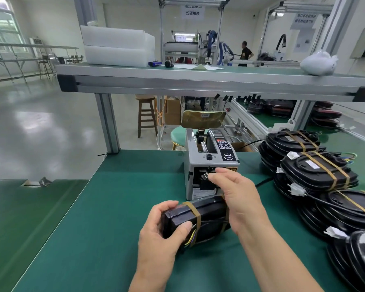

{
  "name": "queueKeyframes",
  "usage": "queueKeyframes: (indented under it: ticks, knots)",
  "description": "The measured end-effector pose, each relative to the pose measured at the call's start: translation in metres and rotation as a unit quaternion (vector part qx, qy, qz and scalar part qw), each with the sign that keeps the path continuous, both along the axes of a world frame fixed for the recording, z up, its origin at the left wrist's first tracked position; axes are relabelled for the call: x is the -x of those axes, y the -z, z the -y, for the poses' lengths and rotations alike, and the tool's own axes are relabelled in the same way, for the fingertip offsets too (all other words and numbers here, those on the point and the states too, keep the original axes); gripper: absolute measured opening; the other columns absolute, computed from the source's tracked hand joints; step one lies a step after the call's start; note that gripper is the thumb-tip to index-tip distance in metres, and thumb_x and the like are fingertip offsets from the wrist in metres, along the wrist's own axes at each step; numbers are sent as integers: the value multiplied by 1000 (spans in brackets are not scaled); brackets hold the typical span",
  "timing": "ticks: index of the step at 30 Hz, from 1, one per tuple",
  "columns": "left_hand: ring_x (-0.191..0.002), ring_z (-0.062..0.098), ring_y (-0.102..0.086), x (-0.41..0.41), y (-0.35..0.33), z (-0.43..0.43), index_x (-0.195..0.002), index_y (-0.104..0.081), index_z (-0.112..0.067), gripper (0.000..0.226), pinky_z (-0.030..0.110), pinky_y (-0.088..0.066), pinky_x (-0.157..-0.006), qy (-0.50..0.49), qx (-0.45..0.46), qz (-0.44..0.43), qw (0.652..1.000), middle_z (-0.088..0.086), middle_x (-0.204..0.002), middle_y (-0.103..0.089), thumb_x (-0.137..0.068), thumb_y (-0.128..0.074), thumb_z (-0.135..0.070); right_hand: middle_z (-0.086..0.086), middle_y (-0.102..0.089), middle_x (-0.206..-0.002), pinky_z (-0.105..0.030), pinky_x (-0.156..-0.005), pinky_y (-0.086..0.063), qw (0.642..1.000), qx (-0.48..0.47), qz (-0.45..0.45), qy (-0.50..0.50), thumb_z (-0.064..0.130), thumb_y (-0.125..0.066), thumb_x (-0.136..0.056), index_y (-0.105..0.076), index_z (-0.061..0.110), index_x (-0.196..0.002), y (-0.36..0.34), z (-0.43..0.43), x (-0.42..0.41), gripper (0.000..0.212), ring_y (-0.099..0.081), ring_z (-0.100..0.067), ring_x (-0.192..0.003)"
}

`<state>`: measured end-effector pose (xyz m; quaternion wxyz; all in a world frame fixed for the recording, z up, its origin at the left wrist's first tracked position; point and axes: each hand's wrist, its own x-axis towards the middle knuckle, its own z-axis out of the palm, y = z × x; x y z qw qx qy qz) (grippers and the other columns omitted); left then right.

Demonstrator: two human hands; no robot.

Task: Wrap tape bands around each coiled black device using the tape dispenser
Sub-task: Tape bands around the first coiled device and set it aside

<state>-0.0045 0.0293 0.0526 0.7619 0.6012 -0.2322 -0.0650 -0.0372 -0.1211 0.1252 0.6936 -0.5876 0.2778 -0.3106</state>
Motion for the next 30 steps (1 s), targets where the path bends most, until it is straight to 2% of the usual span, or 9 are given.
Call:
queueKeyframes:
  ticks: [3,4,7,9,12,16,20,24,30]
  knots:
    - [-92,13,-70,3,-2,6,-99,-67,-35,43,14,-51,-79,-11,-4,-2,1000,-2,-99,-75,-64,-78,-14,15,-66,-115,-15,-77,-44,999,41,15,-21,10,-77,-78,-76,19,-58,-4,-21,11,21,-64,-1,-101]
    - [-93,13,-70,3,-2,6,-98,-67,-37,43,15,-51,-80,-12,-6,-4,1000,-2,-100,-75,-64,-78,-14,17,-65,-118,-14,-79,-45,998,53,15,-27,10,-76,-78,-76,17,-59,-3,-27,14,20,-62,2,-104]
    - [-95,16,-70,4,-4,5,-97,-66,-37,41,21,-53,-82,-4,-6,-17,1000,0,-101,-74,-65,-78,-14,23,-61,-123,-33,-110,-36,992,118,-4,-35,11,-75,-79,-76,19,-63,8,-40,19,18,-45,0,-131]
    - [-93,15,-70,6,-6,5,-97,-66,-35,40,21,-54,-79,5,1,-28,1000,1,-100,-74,-66,-78,-12,28,-59,-123,-32,-116,-25,985,165,-23,-35,13,-75,-79,-76,25,-63,17,-47,21,20,-33,7,-136]
    - [-91,14,-71,8,-8,3,-103,-65,-26,41,21,-54,-76,18,11,-46,999,1,-98,-75,-67,-77,-11,34,-55,-124,-17,-110,-19,974,220,-43,-18,16,-74,-79,-73,33,-63,28,-57,22,23,-25,12,-137]
    - [-94,14,-70,8,-9,0,-111,-62,-16,46,21,-54,-75,37,14,-56,998,3,-100,-74,-68,-73,-7,35,-53,-125,0,-101,-10,971,231,-54,5,15,-73,-78,-72,35,-66,36,-62,22,23,-21,14,-137]
    - [-93,12,-69,7,-8,-3,-110,-63,-17,45,18,-53,-73,48,13,-53,997,2,-99,-74,-68,-72,-7,32,-54,-125,5,-99,-7,968,246,-53,15,14,-74,-78,-71,39,-67,37,-69,21,27,-21,13,-138]
    - [-99,17,-68,5,-6,-3,-110,-63,-17,44,20,-54,-78,47,11,-45,998,2,-101,-73,-68,-69,-5,32,-54,-124,5,-99,-7,967,247,-56,10,14,-75,-78,-70,30,-56,39,-74,19,27,-21,13,-138]
    - [-104,20,-68,6,-5,-3,-111,-63,-17,44,22,-54,-83,49,13,-47,998,5,-107,-73,-72,-68,0,23,-58,-128,5,-100,-9,968,244,-55,25,12,-75,-79,-70,27,-58,41,-76,22,27,-23,10,-139]
